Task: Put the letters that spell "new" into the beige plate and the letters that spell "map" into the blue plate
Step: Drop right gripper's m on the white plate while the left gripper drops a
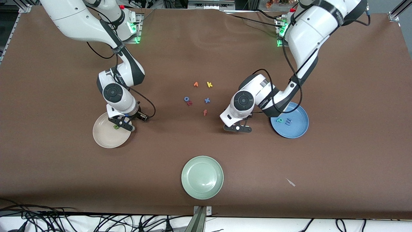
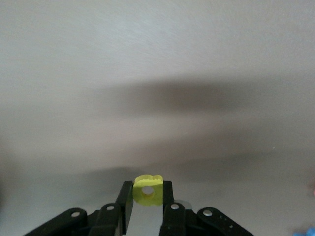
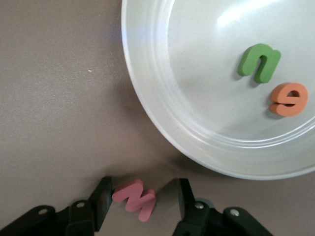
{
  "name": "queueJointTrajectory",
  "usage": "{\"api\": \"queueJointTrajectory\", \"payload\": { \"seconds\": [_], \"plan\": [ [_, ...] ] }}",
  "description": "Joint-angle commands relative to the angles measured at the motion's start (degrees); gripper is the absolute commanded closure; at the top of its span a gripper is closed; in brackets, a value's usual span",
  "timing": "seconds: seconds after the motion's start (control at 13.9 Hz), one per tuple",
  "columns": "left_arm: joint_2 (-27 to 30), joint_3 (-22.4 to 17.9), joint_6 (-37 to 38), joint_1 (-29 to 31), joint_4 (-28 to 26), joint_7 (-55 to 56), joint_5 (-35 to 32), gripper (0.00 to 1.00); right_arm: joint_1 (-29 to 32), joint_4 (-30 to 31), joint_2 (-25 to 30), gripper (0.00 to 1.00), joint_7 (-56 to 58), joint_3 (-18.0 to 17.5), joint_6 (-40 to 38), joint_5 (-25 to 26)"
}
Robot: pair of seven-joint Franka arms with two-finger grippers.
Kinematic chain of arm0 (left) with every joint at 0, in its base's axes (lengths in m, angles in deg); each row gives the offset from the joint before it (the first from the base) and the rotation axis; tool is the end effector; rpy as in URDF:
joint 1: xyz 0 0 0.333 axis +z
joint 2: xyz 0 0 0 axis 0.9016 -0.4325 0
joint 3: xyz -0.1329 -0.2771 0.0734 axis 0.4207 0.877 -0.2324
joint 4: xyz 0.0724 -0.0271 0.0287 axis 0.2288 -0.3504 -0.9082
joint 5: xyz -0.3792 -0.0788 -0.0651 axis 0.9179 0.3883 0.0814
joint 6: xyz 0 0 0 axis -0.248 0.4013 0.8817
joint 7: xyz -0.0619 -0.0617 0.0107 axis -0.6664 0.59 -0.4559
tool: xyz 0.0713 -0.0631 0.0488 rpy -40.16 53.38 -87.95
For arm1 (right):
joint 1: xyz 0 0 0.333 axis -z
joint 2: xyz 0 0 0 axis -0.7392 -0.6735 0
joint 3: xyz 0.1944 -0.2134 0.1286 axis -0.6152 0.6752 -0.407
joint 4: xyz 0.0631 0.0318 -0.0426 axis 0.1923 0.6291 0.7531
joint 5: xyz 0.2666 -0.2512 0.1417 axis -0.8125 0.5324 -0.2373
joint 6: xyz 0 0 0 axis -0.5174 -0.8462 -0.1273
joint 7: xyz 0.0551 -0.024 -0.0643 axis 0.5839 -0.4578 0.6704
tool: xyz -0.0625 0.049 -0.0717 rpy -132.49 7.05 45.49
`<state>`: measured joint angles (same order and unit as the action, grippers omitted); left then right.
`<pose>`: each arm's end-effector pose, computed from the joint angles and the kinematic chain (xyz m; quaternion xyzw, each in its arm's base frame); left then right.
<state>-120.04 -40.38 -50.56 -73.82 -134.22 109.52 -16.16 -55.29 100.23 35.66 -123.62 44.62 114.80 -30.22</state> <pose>0.5723 -0.3655 0.2233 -0.9935 0.0552 0.0927 0.0365 0.5565 0.1884 0.1764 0.9758 -0.2165 -0.0126 0.0298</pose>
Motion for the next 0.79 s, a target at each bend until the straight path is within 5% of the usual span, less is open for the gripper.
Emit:
{"api": "queueJointTrajectory", "payload": {
  "seconds": [0.0, 0.29, 0.72],
  "plan": [
    [6.3, 0.0, 9.4, 3.2, -1.1, -8.9, -1.7, 0.99, 0.1, 1.4, 0.9, 0.38, -0.2, -0.1, 1.5, -0.3],
    [9.1, 0.2, 15.5, 12.1, -3.8, -27.0, -1.7, 0.96, 0.1, 1.9, 0.4, 0.45, -0.2, -0.1, 2.7, -0.4],
    [15.4, 1.1, 4.7, 18.7, -21.3, -31.5, -5.1, 0.88, 0.0, 2.2, 0.4, 0.57, -0.4, -0.2, 2.9, -0.5]
  ]
}}
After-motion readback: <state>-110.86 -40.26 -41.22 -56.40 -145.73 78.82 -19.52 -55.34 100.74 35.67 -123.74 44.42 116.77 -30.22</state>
